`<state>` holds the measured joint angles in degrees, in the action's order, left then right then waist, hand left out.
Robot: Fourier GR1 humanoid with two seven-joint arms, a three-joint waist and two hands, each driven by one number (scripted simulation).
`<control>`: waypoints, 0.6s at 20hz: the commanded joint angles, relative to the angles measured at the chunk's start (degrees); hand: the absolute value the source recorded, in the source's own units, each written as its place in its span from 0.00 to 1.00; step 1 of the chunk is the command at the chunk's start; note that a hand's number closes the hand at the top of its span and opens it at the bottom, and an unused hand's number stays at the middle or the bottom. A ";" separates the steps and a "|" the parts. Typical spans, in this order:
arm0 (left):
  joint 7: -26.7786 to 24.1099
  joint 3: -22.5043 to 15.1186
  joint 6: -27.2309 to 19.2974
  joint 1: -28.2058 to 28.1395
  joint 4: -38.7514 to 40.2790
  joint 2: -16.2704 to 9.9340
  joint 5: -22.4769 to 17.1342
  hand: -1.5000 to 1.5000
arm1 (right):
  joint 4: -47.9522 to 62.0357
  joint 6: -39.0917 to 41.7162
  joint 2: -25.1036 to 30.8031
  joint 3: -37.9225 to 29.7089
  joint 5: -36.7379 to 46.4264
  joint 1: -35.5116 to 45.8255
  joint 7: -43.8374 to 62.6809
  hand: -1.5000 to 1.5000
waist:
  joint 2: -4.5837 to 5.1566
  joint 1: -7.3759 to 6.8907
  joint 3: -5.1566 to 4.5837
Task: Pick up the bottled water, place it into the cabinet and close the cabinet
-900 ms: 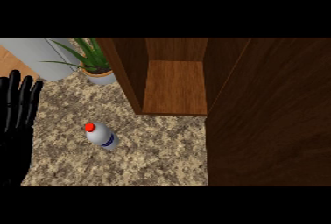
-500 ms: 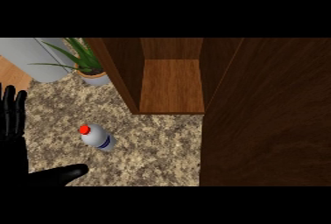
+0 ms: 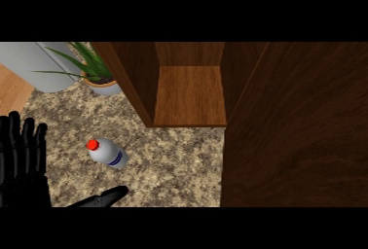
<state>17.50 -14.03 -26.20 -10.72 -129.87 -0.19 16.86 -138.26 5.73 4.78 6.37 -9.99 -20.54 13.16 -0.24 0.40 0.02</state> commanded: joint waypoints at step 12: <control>-1.37 -9.95 -12.84 -6.71 4.11 0.16 8.04 0.00 | -6.37 5.65 0.84 0.03 -4.40 -15.99 -6.88 0.00 | 0.02 0.14 -0.01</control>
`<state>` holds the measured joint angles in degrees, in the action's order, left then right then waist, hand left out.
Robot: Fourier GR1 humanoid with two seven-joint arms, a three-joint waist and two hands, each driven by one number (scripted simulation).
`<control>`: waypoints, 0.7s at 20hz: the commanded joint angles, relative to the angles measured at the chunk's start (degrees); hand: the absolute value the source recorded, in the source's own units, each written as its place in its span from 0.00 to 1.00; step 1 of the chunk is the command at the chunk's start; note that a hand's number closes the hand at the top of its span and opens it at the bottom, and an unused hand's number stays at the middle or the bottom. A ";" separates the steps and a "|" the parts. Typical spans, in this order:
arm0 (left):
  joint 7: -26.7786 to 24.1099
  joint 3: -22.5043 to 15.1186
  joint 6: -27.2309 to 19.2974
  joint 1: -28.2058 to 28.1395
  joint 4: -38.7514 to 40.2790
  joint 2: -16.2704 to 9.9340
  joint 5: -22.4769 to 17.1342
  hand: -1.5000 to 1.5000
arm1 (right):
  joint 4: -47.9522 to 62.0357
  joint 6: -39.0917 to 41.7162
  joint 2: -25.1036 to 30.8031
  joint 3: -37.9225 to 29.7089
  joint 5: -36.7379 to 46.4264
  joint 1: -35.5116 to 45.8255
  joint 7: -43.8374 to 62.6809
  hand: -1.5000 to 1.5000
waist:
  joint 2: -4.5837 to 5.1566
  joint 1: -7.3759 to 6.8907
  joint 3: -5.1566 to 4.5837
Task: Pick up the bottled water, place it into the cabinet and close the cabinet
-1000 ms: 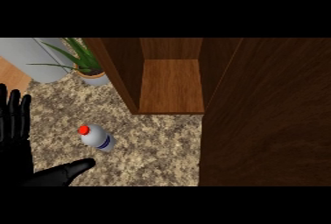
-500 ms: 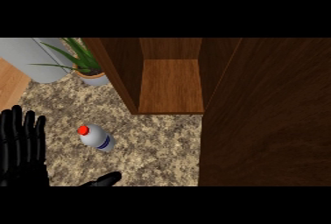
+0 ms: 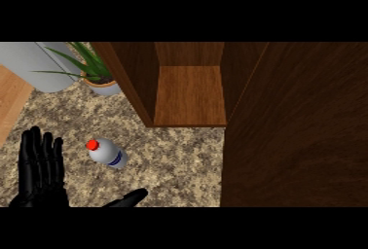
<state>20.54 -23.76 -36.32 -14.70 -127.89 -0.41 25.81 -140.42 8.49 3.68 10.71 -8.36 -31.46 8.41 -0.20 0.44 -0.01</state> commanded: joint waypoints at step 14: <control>-23.49 12.55 -0.47 -4.42 18.76 -1.43 -21.09 0.00 | -11.94 2.79 2.25 3.18 1.75 -15.42 -5.36 0.00 | -0.13 0.39 -0.10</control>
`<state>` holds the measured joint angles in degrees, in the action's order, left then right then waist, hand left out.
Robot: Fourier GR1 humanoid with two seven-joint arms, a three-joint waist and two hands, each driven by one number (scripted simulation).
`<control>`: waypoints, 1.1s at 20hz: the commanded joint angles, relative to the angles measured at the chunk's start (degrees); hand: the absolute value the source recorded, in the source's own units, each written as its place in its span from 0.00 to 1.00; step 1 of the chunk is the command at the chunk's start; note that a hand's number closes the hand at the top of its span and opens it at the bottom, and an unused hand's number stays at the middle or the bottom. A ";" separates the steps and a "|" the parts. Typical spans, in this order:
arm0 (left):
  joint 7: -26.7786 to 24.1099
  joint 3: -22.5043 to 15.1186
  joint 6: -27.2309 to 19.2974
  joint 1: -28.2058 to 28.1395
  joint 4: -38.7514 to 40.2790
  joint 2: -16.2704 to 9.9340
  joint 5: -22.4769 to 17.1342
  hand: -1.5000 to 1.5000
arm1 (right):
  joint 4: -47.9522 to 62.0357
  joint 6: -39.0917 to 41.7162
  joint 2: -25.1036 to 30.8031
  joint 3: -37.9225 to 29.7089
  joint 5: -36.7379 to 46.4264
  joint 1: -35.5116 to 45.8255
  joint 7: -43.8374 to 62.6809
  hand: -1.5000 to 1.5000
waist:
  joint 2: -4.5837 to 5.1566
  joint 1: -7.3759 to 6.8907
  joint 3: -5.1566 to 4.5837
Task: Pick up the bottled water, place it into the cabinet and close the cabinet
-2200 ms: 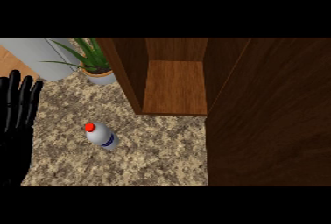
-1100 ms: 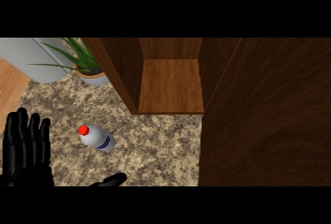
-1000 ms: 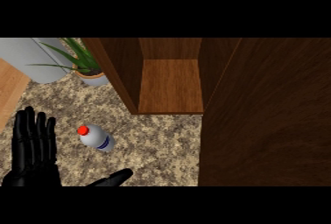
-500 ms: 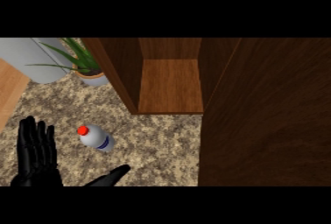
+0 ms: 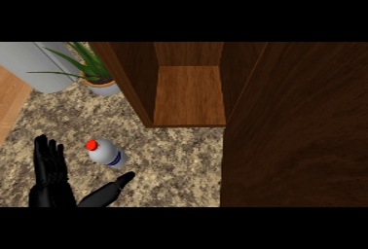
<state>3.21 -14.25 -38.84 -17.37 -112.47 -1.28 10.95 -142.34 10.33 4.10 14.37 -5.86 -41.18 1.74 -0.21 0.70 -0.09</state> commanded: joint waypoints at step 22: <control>-44.57 18.07 19.61 12.47 51.79 1.27 -31.29 0.00 | -5.17 5.86 2.88 0.13 -0.56 -16.34 -11.92 0.00 | 0.07 0.69 -0.04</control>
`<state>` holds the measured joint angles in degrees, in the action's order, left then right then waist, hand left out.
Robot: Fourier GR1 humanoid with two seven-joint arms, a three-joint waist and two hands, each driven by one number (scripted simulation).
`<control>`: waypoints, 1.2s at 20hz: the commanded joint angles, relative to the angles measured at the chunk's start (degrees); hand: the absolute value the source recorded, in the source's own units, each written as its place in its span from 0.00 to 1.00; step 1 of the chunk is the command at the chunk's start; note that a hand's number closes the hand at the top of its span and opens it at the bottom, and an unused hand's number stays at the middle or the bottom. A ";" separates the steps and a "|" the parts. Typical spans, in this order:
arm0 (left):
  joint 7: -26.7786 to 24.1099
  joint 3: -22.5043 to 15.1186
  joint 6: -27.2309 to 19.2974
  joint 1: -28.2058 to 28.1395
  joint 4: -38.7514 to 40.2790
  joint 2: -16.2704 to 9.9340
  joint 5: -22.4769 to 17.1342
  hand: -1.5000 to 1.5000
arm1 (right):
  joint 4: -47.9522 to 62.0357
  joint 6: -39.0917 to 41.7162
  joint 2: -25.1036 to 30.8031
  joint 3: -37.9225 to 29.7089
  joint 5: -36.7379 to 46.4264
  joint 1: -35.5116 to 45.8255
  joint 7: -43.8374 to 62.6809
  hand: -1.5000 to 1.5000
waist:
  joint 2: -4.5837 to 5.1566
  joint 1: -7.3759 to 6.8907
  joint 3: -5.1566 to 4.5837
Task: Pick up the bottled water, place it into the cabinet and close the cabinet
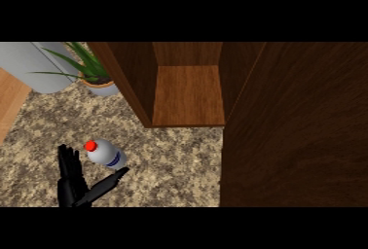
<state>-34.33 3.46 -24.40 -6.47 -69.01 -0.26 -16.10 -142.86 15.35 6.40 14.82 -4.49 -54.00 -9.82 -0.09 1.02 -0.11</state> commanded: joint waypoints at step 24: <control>-25.07 8.75 21.90 22.54 41.28 -0.59 -13.42 1.00 | -6.12 1.97 1.38 -0.87 -2.78 -5.77 -0.96 0.00 | 0.40 0.26 -0.04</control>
<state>-57.30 10.91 -4.68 10.66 -34.45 -0.08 -29.61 -142.67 18.00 7.40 14.05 -4.29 -59.68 -15.05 -0.44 0.84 0.90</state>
